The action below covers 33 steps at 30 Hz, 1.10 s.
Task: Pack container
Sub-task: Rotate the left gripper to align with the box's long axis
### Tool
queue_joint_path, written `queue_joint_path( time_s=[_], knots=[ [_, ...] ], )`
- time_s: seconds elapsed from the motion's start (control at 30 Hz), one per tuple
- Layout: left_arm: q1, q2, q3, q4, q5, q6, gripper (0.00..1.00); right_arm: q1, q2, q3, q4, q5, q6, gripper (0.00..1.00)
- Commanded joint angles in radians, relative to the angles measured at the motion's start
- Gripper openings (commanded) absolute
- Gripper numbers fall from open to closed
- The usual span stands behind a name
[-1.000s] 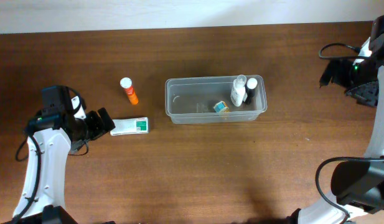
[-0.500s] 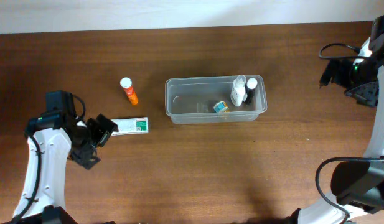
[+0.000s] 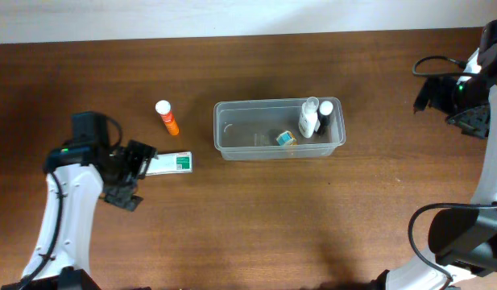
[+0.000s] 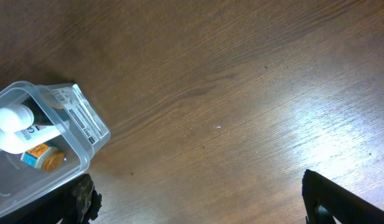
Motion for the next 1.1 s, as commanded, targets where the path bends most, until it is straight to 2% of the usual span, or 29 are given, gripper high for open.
queue_joint_path(
  time_s=[0.0,0.23,0.33,0.63,1.07],
  knots=[
    [-0.071,0.003,0.014,0.018,-0.045,-0.161,0.99,-0.005,0.003,0.000,0.000,0.012,0.004,0.98],
    [-0.163,0.028,0.014,0.037,-0.146,-0.375,0.93,-0.005,0.003,0.000,0.000,0.013,0.004,0.98],
    [-0.168,0.074,0.014,0.047,-0.151,-0.430,0.93,-0.005,0.003,0.000,0.000,0.012,0.004,0.98],
    [-0.167,0.233,0.014,0.197,-0.142,-0.451,0.94,-0.005,0.003,0.000,0.000,0.013,0.004,0.98],
    [-0.167,0.290,0.016,0.277,-0.212,-0.494,0.93,-0.005,0.003,0.000,0.000,0.012,0.004,0.98]
  ],
)
